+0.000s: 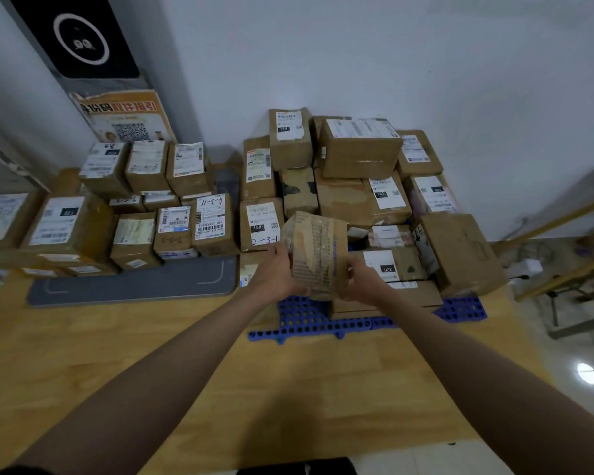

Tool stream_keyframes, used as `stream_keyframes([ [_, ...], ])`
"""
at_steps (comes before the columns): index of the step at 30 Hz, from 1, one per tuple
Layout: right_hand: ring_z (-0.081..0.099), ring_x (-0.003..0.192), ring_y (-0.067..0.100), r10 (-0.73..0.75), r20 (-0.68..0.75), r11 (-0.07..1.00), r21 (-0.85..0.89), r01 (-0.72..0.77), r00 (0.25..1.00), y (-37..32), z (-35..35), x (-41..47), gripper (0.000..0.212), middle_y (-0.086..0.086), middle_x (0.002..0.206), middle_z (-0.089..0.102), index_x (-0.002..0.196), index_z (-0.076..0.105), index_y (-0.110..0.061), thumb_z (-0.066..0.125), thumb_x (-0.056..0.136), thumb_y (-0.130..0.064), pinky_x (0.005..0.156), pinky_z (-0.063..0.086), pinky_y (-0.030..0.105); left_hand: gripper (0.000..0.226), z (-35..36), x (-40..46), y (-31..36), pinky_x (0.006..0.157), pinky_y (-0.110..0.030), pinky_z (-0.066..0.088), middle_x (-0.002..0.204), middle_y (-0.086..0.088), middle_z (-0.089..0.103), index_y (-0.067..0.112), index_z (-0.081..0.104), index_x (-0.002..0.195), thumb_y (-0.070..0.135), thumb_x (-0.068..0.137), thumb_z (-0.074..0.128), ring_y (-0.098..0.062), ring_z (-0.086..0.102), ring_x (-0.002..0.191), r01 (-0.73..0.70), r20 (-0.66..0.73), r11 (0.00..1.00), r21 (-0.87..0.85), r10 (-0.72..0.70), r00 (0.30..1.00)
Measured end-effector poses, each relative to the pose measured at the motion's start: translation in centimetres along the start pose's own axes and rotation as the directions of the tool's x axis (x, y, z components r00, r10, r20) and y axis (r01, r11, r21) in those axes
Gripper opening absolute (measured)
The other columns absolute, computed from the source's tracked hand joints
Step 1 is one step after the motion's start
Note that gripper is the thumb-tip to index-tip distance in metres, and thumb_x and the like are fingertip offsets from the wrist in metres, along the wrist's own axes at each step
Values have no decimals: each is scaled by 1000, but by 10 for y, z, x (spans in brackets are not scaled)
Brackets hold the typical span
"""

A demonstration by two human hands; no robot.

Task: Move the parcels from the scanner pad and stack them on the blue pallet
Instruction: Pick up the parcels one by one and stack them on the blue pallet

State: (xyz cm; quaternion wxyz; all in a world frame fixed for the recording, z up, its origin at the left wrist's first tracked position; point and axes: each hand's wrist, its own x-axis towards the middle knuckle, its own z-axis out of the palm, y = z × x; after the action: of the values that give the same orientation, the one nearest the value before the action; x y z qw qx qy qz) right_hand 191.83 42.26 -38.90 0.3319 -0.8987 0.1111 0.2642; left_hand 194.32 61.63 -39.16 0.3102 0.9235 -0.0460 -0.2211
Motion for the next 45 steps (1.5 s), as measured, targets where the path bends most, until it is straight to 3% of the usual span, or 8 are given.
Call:
stream_keyframes([
  [5, 57, 114, 36, 71, 79, 997, 23, -73, 994, 1, -6, 7, 69, 20, 131, 50, 141, 32, 0, 66, 82, 8, 75, 55, 34, 119, 1, 6, 7, 103, -44, 43, 142, -11, 35, 7, 22, 147, 42, 55, 89, -29, 40, 129, 21, 20, 999, 41, -22, 1000],
  [11, 61, 111, 36, 78, 161, 996, 28, -83, 984, -3, -12, 13, 61, 22, 131, 50, 136, 36, 2, 65, 83, 8, 87, 57, 45, 115, 1, 4, 11, 88, -44, 51, 134, -13, 45, 9, 19, 148, 34, 59, 87, -31, 52, 115, 108, 34, 993, 40, -109, 993],
  [18, 62, 113, 35, 103, 229, 994, 10, -109, 968, -3, -15, 12, 60, 21, 128, 55, 131, 36, 2, 69, 81, 7, 90, 57, 41, 101, 5, -6, 14, 90, -42, 48, 136, -13, 37, 6, 26, 142, 31, 65, 86, -31, 48, 117, 135, 66, 988, 73, -140, 988],
  [23, 69, 102, 26, 92, 282, 995, -56, -79, 955, 0, -16, 11, 57, 16, 113, 68, 124, 44, 1, 75, 76, 3, 91, 57, 39, 85, 8, -13, 16, 89, -42, 52, 132, -16, 44, 4, 40, 133, 21, 64, 86, -29, 51, 113, 111, 112, 988, 103, -123, 986],
  [30, 71, 94, 25, 60, 341, 997, -57, -43, 938, 4, -17, 16, 54, 14, 112, 67, 116, 45, -6, 77, 74, 4, 84, 60, 37, 122, 13, -17, 18, 92, -42, 50, 136, -18, 43, 0, 9, 148, 24, 60, 90, -33, 51, 119, 203, 93, 974, 102, -212, 973],
  [35, 72, 81, 19, 88, 372, 996, -5, -92, 924, 7, -13, 22, 57, 6, 95, 66, 119, 45, -7, 77, 74, 5, 75, 62, 33, 117, 13, -14, 17, 94, -44, 49, 134, -20, 46, -4, 10, 146, 21, 63, 89, -33, 51, 119, 218, 112, 970, 107, -230, 967],
  [41, 62, 111, 36, 88, 334, 996, -27, -84, 939, 5, 8, 30, 74, 17, 129, 50, 134, 28, -6, 74, 78, 5, 88, 57, 45, 92, 20, -12, 5, 96, -40, 46, 137, -16, 33, -1, 31, 136, 25, 67, 86, -32, 43, 122, 241, 67, 948, 206, -260, 963],
  [45, 60, 110, 32, 2, 291, 990, -132, 38, 957, 17, 24, 33, 69, 15, 127, 52, 133, 35, -6, 77, 78, -3, 89, 56, 45, 88, 29, -12, -8, 105, -41, 37, 140, -14, 24, 3, 35, 136, 35, 70, 83, -35, 29, 130, 257, 23, 915, 311, -277, 960],
])
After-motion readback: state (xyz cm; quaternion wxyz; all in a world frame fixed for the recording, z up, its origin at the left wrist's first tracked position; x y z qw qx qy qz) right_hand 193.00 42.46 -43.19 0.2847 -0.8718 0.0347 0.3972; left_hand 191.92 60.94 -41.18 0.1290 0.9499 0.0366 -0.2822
